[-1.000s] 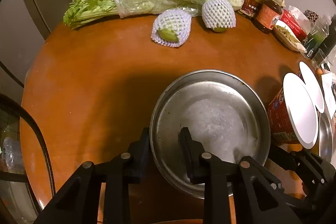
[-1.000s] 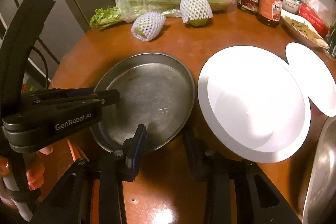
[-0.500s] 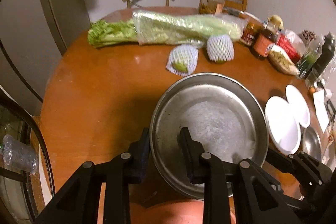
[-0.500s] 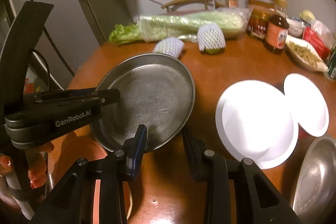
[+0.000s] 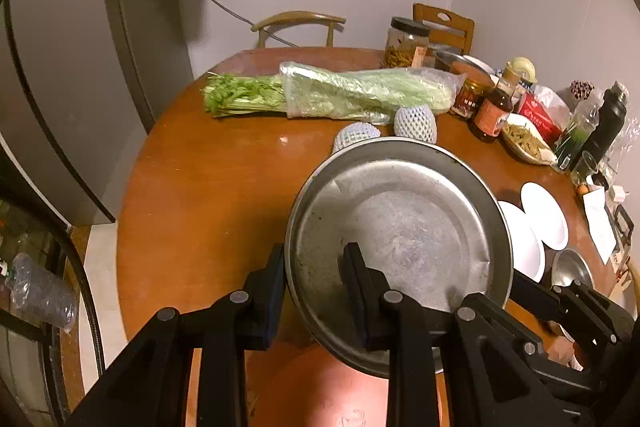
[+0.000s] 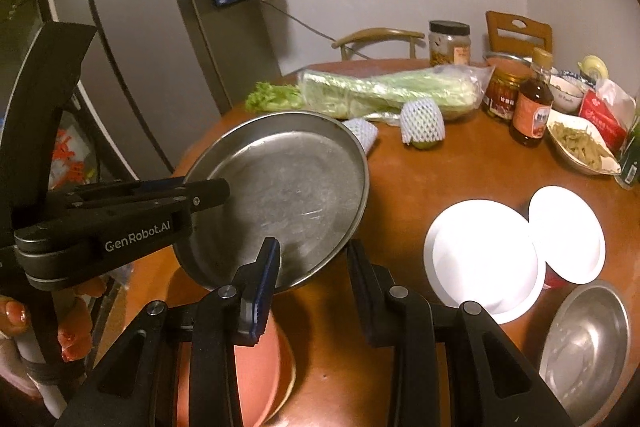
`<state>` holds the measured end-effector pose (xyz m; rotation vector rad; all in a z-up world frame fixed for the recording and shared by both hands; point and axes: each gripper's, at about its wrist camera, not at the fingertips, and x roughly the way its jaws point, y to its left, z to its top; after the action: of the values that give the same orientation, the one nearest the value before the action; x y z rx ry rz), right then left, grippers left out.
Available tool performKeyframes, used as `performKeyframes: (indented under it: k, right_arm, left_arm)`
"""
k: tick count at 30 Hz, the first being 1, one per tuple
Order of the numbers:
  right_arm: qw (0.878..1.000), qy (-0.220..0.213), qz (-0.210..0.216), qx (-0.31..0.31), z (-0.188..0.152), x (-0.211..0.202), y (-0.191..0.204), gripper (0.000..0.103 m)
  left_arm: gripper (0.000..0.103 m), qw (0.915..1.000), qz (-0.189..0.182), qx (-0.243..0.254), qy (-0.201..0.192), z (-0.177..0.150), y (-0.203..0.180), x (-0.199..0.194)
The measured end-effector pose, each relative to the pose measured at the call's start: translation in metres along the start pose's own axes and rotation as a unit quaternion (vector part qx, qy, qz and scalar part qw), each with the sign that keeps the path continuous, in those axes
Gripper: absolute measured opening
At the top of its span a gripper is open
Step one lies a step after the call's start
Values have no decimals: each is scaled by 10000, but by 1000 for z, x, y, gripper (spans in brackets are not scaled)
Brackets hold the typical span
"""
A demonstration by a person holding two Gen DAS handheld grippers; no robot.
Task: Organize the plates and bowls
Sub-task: 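Lift the metal tray with the left tool and carry it over the orange plate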
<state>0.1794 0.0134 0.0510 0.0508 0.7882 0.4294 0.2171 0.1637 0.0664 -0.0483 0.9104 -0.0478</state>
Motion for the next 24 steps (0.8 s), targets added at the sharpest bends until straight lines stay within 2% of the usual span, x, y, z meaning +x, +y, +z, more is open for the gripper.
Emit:
performKeyframes:
  k: [16, 24]
  right_arm:
    - [9984, -184, 398, -349, -29, -46, 38, 36]
    - [9975, -131, 466, -510, -49, -57, 47, 36]
  left_arm:
    - [29, 9990, 291, -149, -293, -47, 13, -58]
    - [29, 9989, 309, -245, -241, -75, 18, -64]
